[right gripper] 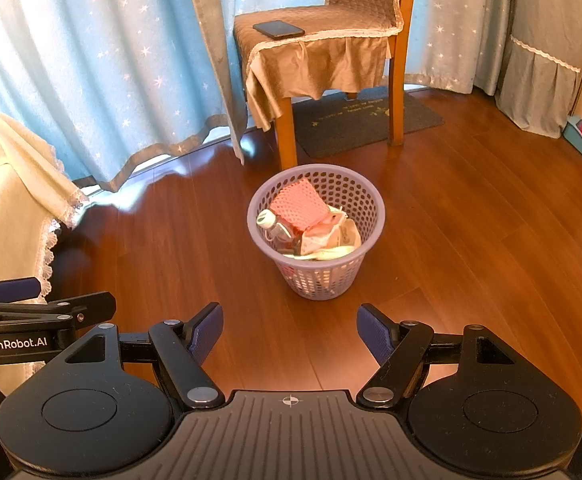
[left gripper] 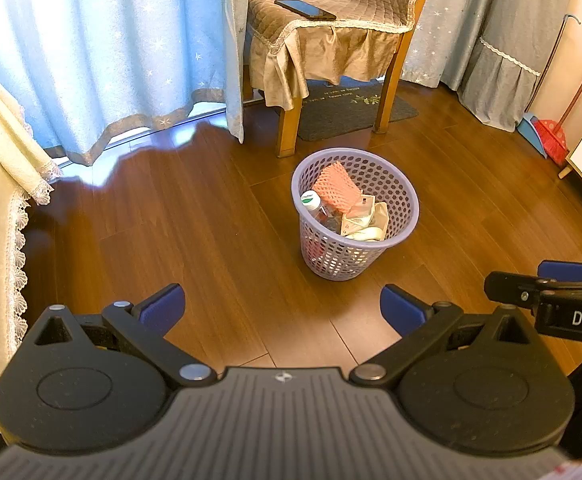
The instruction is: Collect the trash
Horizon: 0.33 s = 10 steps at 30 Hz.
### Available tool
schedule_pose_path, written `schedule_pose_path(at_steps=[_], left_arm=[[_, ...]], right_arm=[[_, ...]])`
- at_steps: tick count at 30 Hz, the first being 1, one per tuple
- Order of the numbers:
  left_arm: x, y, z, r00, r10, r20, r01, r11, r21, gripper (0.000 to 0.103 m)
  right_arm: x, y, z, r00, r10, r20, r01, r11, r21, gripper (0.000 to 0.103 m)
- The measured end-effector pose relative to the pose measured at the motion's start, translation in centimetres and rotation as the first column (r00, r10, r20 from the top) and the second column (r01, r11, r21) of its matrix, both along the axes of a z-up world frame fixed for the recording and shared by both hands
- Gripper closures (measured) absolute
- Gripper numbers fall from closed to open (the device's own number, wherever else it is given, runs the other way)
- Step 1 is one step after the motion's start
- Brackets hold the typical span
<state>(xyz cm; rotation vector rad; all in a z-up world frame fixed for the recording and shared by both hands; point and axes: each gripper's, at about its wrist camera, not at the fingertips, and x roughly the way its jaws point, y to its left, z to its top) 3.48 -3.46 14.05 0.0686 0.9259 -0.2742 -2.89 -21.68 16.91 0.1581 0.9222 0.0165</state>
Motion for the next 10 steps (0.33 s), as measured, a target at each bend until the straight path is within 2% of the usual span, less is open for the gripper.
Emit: schedule_pose_path(at_steps=[10], left_arm=[[-0.01, -0.32, 0.04, 1.000, 0.003, -0.002, -0.003, 1.000, -0.025, 0.001]], right_arm=[[0.24, 0.17, -0.21, 1.000, 0.005, -0.001, -0.005, 1.000, -0.001, 0.032]])
